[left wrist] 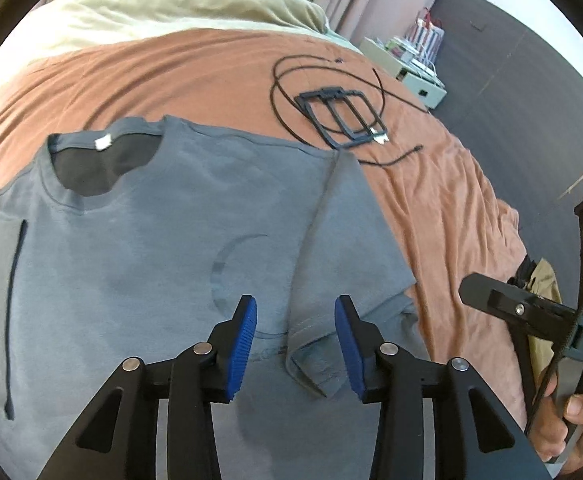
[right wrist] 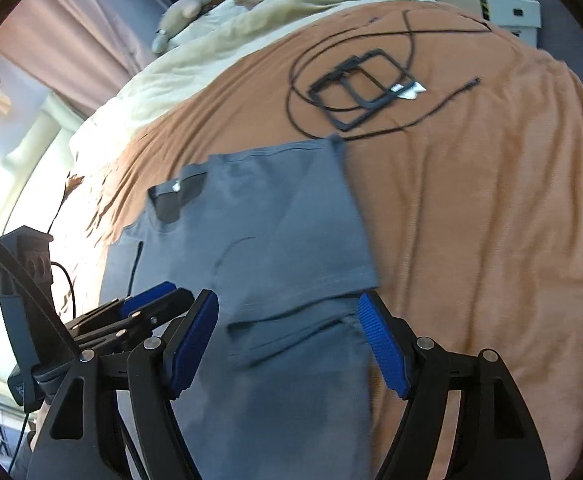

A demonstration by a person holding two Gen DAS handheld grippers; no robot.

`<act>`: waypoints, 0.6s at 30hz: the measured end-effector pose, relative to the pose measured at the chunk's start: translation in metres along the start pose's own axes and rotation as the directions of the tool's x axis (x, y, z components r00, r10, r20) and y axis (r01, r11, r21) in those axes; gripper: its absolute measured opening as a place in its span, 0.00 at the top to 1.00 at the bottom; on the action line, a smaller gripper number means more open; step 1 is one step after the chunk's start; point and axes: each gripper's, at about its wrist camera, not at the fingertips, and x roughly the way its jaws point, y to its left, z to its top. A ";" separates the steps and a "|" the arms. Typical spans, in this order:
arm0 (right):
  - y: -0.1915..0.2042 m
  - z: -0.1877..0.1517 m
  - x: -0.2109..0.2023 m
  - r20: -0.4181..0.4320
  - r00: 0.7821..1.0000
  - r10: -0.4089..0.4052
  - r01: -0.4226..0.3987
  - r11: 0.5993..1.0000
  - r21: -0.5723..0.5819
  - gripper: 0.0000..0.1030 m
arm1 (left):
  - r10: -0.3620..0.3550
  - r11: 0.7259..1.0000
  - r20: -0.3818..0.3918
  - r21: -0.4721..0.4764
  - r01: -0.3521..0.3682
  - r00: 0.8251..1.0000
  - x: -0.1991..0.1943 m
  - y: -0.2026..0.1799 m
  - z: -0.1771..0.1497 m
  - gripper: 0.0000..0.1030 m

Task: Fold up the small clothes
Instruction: 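Pinch the folded side edge with the right gripper, straighten it, release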

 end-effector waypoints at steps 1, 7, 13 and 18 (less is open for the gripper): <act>-0.005 0.000 0.005 -0.003 1.000 -0.001 0.001 1.000 0.018 0.31 | 0.000 1.000 -0.012 0.012 0.001 1.000 0.006 -0.002 -0.001 0.58; -0.022 -0.003 0.040 -0.020 1.000 0.002 0.000 0.996 0.086 0.47 | 0.000 0.999 -0.050 0.042 0.002 0.999 0.034 -0.005 -0.010 0.58; -0.042 -0.003 0.072 -0.030 1.000 -0.001 0.005 0.989 0.146 0.55 | -0.003 0.999 -0.080 0.045 0.007 0.997 0.058 0.004 -0.020 0.58; -0.042 0.006 0.074 0.000 1.000 0.021 -0.021 0.988 0.153 0.94 | -0.054 0.998 -0.096 0.035 0.058 0.994 0.063 0.005 -0.022 0.92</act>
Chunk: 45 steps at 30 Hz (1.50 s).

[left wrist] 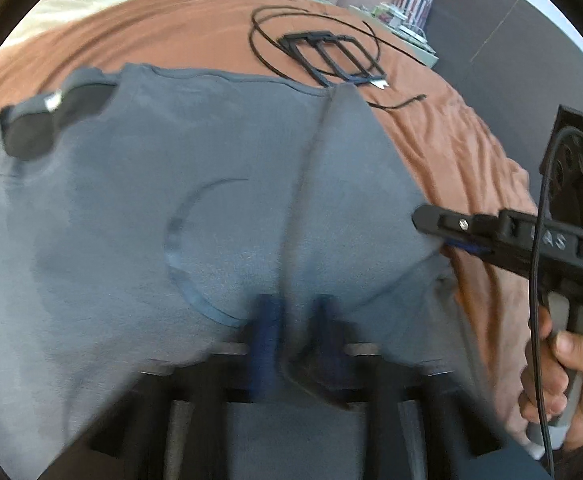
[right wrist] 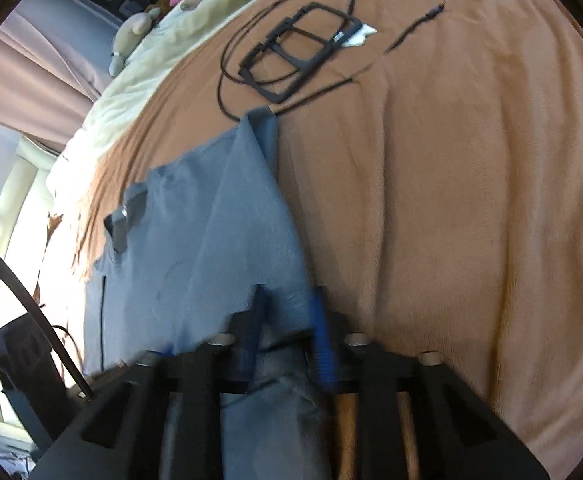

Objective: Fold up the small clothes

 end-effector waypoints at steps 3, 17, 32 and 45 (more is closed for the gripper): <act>0.017 0.005 -0.011 0.033 0.999 0.012 -0.010 0.999 -0.048 0.97 | -0.023 1.000 -0.004 0.004 0.023 1.000 -0.006 -0.002 -0.001 0.92; 0.103 0.010 -0.003 0.070 0.994 0.086 -0.067 0.971 -0.230 0.98 | 0.018 0.999 0.059 -0.038 -0.016 0.998 -0.057 0.028 0.010 0.68; 0.097 0.025 0.025 0.049 0.994 0.097 -0.084 0.972 -0.218 0.39 | 0.092 0.989 0.098 -0.129 -0.079 0.991 -0.056 0.074 0.016 0.44; 0.034 0.034 0.024 0.091 0.990 -0.104 0.119 0.977 -0.178 0.44 | 0.178 0.978 0.124 -0.129 -0.162 0.976 -0.032 0.074 0.047 0.44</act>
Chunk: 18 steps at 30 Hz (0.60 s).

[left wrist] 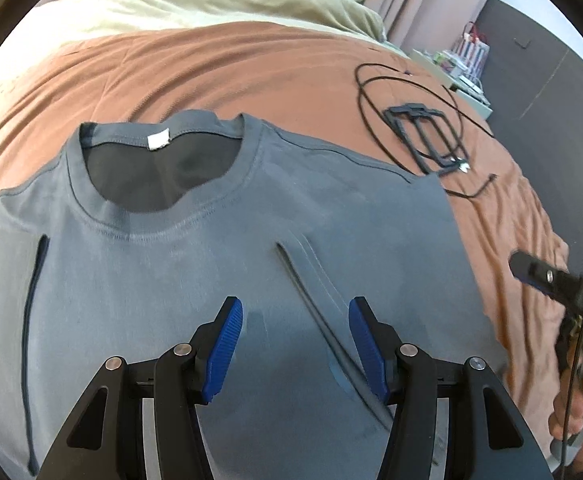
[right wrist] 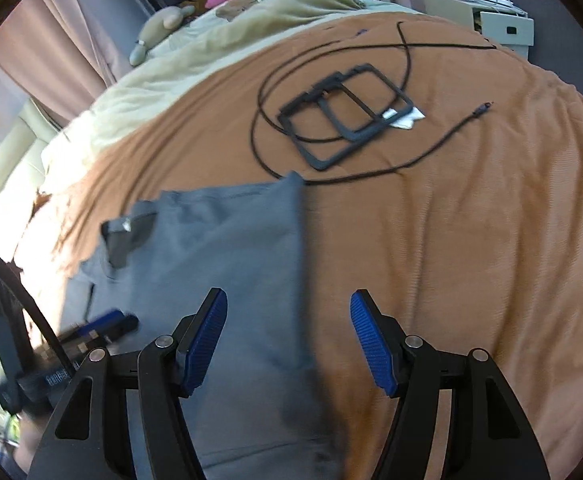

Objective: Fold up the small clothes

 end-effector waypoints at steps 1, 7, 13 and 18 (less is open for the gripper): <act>0.001 -0.002 0.003 -0.011 1.000 -0.002 0.002 1.000 -0.007 0.47 | 0.014 1.000 0.002 0.004 -0.014 1.000 0.004 0.001 0.002 0.44; 0.002 -0.012 0.038 -0.086 0.996 -0.022 0.015 0.997 -0.079 0.60 | 0.073 0.997 0.006 0.035 -0.073 0.997 0.027 0.006 0.010 0.57; 0.004 -0.008 0.054 -0.068 0.997 -0.029 0.021 0.994 -0.105 0.62 | 0.044 0.993 0.018 0.108 -0.046 0.999 0.032 -0.002 0.016 0.73; 0.003 -0.002 0.059 -0.061 0.998 -0.016 0.010 0.996 -0.093 0.62 | 0.048 0.989 0.010 0.142 -0.049 0.999 0.040 -0.010 0.019 0.79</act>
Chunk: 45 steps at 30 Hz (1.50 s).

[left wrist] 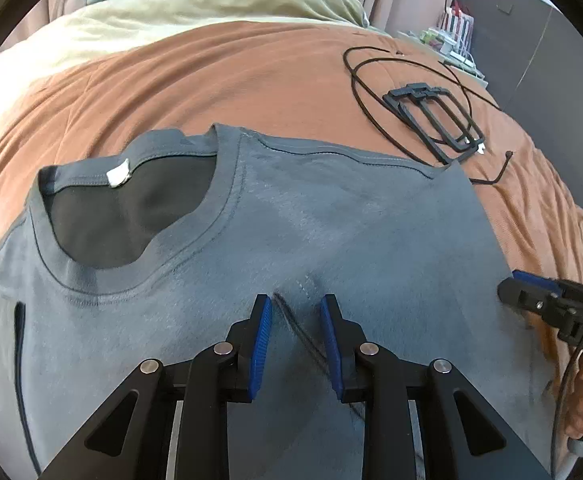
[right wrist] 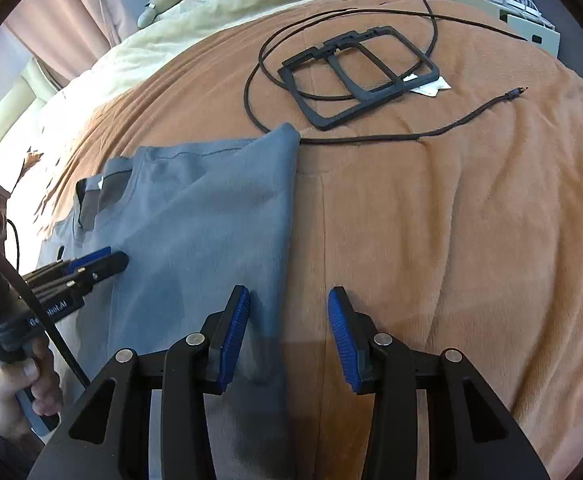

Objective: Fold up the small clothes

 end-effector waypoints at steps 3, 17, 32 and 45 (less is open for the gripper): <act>-0.004 0.002 0.001 0.003 1.000 0.011 -0.011 1.000 0.012 0.62 | 0.025 1.000 0.012 0.005 -0.025 1.000 0.000 -0.001 0.003 0.93; -0.010 0.012 0.008 0.012 1.000 0.020 -0.021 0.999 0.040 0.62 | 0.081 0.996 0.036 0.021 -0.082 0.996 -0.016 0.009 -0.001 0.97; 0.005 0.035 0.026 0.013 1.000 0.012 -0.012 1.000 -0.002 0.62 | 0.096 0.995 0.012 0.021 -0.096 0.995 -0.007 0.019 -0.002 0.97; 0.009 0.072 0.050 0.012 0.994 -0.112 0.112 0.994 -0.008 0.67 | 0.082 0.995 0.015 0.055 -0.083 0.996 0.005 0.012 0.010 0.97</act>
